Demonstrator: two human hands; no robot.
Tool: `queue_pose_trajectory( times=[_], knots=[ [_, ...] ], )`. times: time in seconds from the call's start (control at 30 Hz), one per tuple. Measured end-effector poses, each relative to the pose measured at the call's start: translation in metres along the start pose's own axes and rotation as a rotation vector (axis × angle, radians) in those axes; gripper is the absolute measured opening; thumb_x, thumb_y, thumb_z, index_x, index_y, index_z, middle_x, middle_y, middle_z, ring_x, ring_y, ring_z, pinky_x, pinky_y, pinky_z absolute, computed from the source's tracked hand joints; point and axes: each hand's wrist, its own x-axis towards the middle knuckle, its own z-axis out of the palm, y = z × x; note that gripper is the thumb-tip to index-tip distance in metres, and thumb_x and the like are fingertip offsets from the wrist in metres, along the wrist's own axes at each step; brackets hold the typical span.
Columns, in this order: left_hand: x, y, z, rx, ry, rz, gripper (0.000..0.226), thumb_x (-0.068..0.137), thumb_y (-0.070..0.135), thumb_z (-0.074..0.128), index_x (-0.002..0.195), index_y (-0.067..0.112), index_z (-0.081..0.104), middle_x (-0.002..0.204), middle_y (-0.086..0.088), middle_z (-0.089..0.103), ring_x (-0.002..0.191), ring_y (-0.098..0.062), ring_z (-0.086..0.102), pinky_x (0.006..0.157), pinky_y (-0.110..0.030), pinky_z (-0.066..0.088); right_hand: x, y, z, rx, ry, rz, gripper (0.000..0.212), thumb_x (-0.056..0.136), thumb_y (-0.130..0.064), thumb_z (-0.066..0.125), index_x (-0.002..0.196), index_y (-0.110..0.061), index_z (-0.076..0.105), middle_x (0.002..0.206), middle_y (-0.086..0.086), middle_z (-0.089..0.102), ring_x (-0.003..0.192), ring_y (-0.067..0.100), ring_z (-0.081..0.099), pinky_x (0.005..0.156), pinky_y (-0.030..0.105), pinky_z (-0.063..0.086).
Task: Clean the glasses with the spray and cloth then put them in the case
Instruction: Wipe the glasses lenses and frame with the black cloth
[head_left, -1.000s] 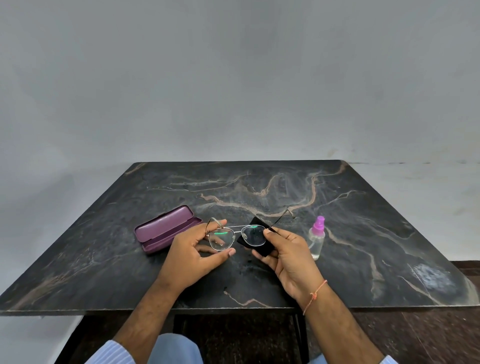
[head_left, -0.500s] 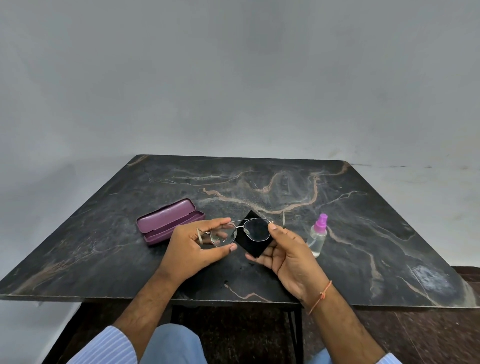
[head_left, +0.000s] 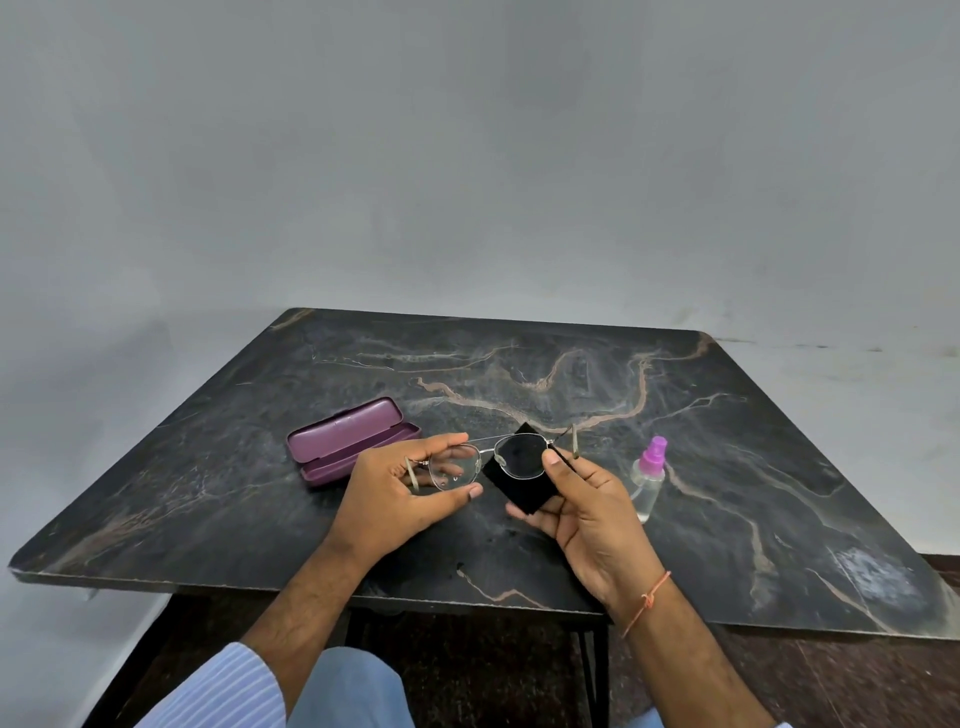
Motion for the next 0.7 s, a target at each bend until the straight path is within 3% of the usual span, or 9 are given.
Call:
queue_pose_trajectory(
  times=[0.2, 0.37, 0.53, 0.7],
  knots=[
    [-0.0001, -0.0001, 0.0003, 0.039, 0.023, 0.017, 0.063, 0.076, 0.017, 0.099, 0.134, 0.018, 0.076, 0.117, 0.013, 0.084, 0.102, -0.009, 0.083, 0.091, -0.032, 0.068, 0.0013, 0.0052, 0.0039, -0.063, 0.126, -0.121, 0.013, 0.094, -0.017, 0.074, 0.091, -0.010, 0.085, 0.103, 0.022, 0.082, 0.092, 0.029, 0.081, 0.083, 0.046, 0.065],
    [-0.0003, 0.0018, 0.0010, 0.056, 0.012, 0.003, 0.063, 0.076, 0.018, 0.100, 0.134, 0.020, 0.076, 0.117, 0.015, 0.084, 0.102, -0.007, 0.083, 0.093, -0.034, 0.068, 0.0004, 0.0071, 0.0042, -0.062, 0.154, -0.196, 0.012, 0.096, -0.008, 0.071, 0.101, -0.007, 0.083, 0.105, 0.019, 0.082, 0.097, 0.027, 0.081, 0.090, 0.042, 0.065],
    [-0.0002, 0.0045, 0.0008, 0.057, 0.024, -0.008, 0.062, 0.076, 0.018, 0.100, 0.134, 0.019, 0.076, 0.116, 0.014, 0.084, 0.101, -0.006, 0.083, 0.094, -0.031, 0.067, -0.0025, 0.0026, 0.0066, -0.051, 0.123, -0.145, 0.014, 0.097, -0.011, 0.070, 0.095, -0.009, 0.084, 0.102, 0.017, 0.083, 0.093, 0.025, 0.082, 0.073, 0.035, 0.068],
    [-0.0016, 0.0063, 0.0008, 0.060, -0.003, -0.017, 0.062, 0.075, 0.020, 0.100, 0.132, 0.025, 0.076, 0.114, 0.013, 0.085, 0.101, -0.004, 0.083, 0.093, -0.028, 0.067, -0.0024, 0.0063, 0.0049, -0.071, 0.141, -0.191, 0.013, 0.097, -0.010, 0.071, 0.101, -0.008, 0.083, 0.106, 0.019, 0.082, 0.098, 0.028, 0.081, 0.082, 0.037, 0.067]
  ],
)
